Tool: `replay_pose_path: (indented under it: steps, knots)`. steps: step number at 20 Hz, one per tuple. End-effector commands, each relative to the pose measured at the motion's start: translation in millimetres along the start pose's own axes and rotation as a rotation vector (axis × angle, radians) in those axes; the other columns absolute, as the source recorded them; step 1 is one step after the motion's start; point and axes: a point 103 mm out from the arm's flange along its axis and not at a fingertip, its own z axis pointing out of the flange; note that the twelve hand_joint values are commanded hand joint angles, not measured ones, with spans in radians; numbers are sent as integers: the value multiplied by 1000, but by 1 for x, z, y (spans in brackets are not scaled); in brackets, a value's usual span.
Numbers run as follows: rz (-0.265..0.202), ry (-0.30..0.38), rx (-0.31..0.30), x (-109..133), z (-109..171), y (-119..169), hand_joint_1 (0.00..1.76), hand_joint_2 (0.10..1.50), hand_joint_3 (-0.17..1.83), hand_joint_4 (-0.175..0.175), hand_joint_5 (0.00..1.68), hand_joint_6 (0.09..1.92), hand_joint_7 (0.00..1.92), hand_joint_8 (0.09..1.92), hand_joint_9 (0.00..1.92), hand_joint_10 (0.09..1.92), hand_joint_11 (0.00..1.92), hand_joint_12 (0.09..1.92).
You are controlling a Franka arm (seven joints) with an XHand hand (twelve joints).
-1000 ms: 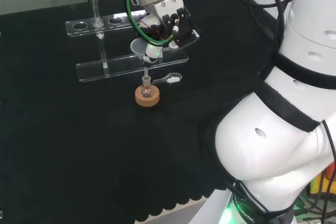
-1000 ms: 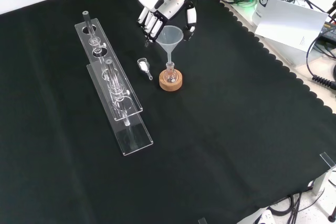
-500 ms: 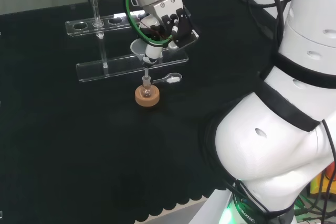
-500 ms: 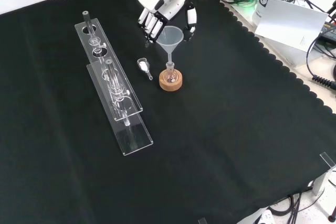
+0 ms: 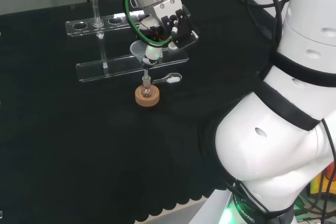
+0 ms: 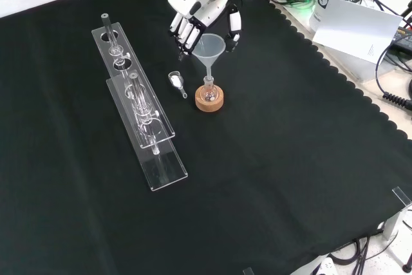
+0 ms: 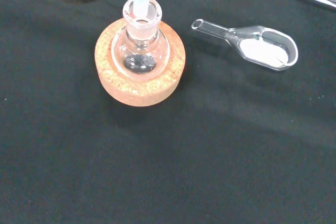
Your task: Place the funnel on the round-bottom flask.
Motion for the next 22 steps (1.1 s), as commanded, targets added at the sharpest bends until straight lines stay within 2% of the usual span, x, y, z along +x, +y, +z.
replay_pose_path:
  steps: [1, 4, 6, 14, 16, 22]
  knots:
    - [3, 7, 2, -3, 4, 3, 835, 694, 671, -29, 508, 87, 418, 692, 573, 583, 316, 1332]
    - [-11, 10, 5, -4, 4, 4, 835, 693, 672, -29, 508, 87, 417, 693, 572, 583, 316, 1332]
    - [4, -5, 17, -1, 5, 6, 835, 693, 672, -29, 508, 87, 417, 693, 572, 583, 316, 1332]
    - [-5, -28, 29, 10, 11, 15, 835, 692, 672, -29, 505, 87, 410, 691, 570, 582, 313, 1331]
    - [-10, -17, 30, 3, 13, 15, 836, 690, 671, -29, 503, 87, 403, 689, 566, 582, 311, 1331]
    - [-9, -32, 29, 3, 15, 17, 838, 681, 670, -29, 498, 87, 380, 685, 551, 581, 304, 1331]
